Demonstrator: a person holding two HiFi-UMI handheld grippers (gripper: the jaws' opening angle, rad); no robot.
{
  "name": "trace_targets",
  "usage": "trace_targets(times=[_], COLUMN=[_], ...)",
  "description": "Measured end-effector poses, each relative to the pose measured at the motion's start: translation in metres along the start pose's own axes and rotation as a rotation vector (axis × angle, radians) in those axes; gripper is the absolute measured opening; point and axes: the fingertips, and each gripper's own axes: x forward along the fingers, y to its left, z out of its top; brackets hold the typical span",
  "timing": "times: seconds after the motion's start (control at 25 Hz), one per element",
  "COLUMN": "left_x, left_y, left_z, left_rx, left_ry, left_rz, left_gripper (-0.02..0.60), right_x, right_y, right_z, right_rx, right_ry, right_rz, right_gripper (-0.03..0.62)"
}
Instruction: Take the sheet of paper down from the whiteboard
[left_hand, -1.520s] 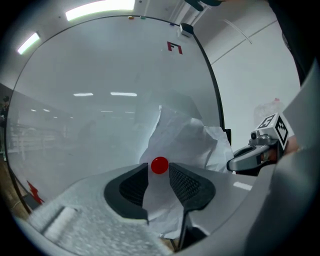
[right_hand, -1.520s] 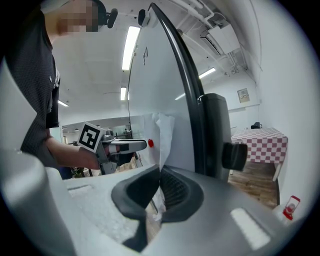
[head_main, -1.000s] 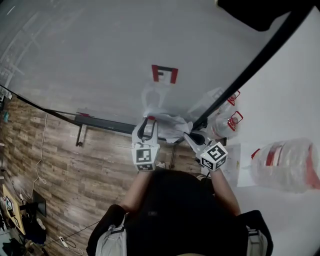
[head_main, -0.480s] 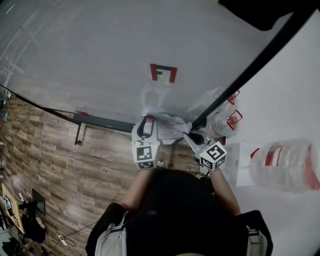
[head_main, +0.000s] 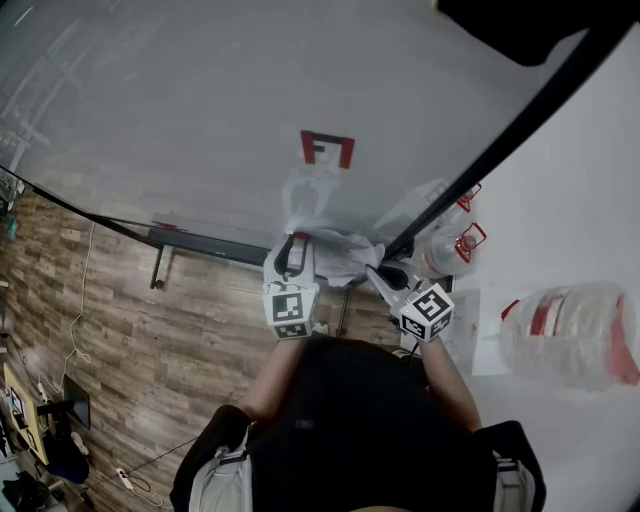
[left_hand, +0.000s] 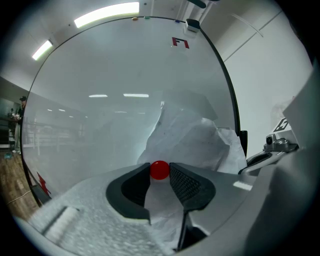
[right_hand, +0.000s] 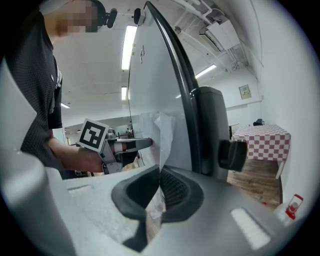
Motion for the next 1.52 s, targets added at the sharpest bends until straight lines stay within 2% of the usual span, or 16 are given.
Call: trace_targets(times=[0.56,0.92,1.2,1.52], left_x=[-0.010,-0.037,-0.061,-0.093], left_y=[-0.001,-0.002,0.000,-0.003], left_z=[0.003,0.002,0.003,0.002], left_rx=[0.005,0.007,0.014,0.011], left_ry=[0.004,0.009,0.011,0.010], left_rz=[0.011,0.030,0.051,0.081], left_gripper=[0.130,0.130,0.130,0.130], right_x=[-0.002,-0.006,-0.007,-0.016], right_y=[0.005,0.016,0.032,0.056], right_z=[-0.001,0.001,-0.004,-0.005], right_rx=[0.015,0.058,-0.003,0.025], right_ry=[-0.012,-0.044,-0.018,-0.037], right_rz=[0.026,0.060,0.069,0.097], right_gripper=[0.005,0.005,0.005,0.005])
